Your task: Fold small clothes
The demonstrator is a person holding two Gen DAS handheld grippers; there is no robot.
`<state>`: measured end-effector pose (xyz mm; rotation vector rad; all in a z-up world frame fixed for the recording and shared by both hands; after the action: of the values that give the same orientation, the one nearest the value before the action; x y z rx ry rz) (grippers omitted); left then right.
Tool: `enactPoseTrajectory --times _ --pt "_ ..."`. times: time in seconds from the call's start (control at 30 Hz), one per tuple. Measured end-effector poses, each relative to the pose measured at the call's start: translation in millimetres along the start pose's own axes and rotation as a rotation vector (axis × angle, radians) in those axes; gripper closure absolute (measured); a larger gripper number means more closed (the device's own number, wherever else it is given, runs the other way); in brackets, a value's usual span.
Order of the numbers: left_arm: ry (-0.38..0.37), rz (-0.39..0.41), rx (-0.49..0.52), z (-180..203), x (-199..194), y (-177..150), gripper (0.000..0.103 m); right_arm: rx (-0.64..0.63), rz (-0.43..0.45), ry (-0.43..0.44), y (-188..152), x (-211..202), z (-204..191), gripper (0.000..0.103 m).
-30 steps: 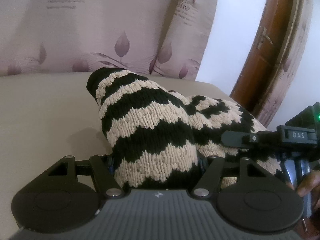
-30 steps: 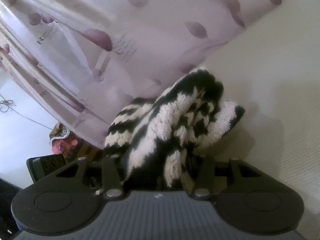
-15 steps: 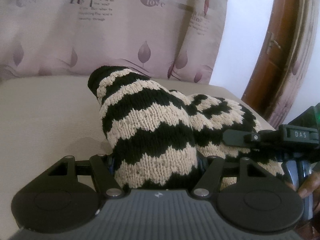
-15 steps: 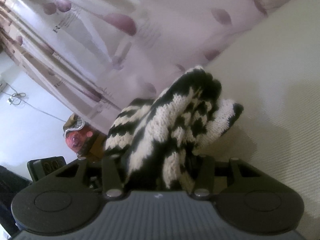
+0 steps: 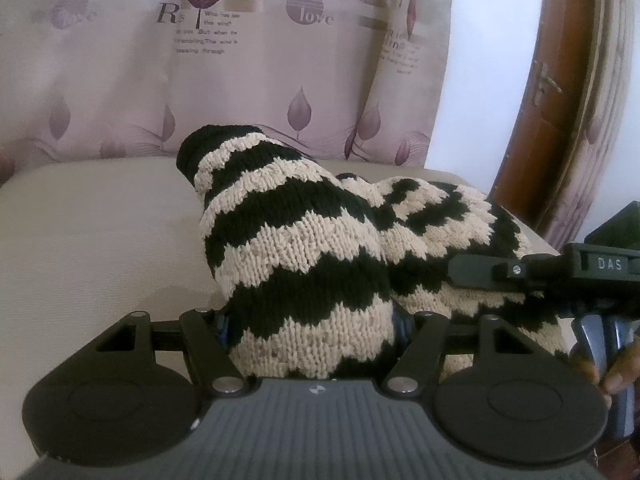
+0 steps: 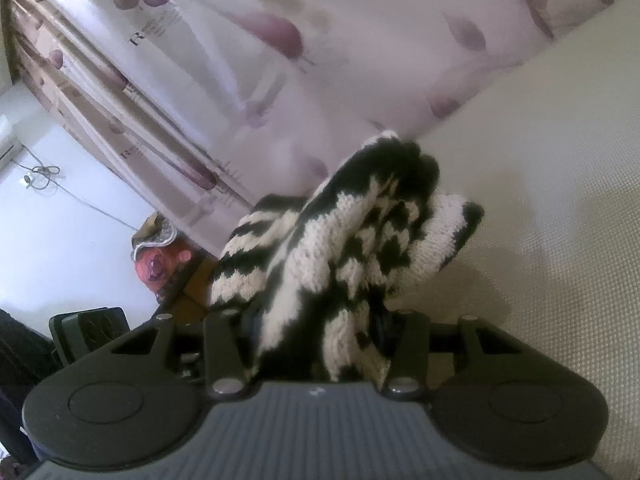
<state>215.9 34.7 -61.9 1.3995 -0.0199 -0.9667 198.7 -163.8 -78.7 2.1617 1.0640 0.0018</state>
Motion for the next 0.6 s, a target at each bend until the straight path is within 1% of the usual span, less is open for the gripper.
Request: enactPoseTrajectory --times 0.33,0.6 --pt "0.02 -0.007 0.028 4 -4 -13 0.036 -0.008 0.01 -0.013 -11 -4 0 0.055" --pt "0.022 -0.009 0.025 4 -3 -16 0.036 -0.01 0.013 -0.02 -9 -3 -1 0.055"
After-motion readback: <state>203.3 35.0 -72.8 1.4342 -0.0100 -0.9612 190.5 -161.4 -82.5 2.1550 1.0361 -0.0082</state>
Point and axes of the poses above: each gripper's, at about its wrist camera, not at the fingertips, and x roughly the way its jaws point, z to its right, y to its top, the point moved 9 cm from there along x, roughly the way its jaws point, and after that the axes turned 8 degrees about -y, right-handed, at the moved point
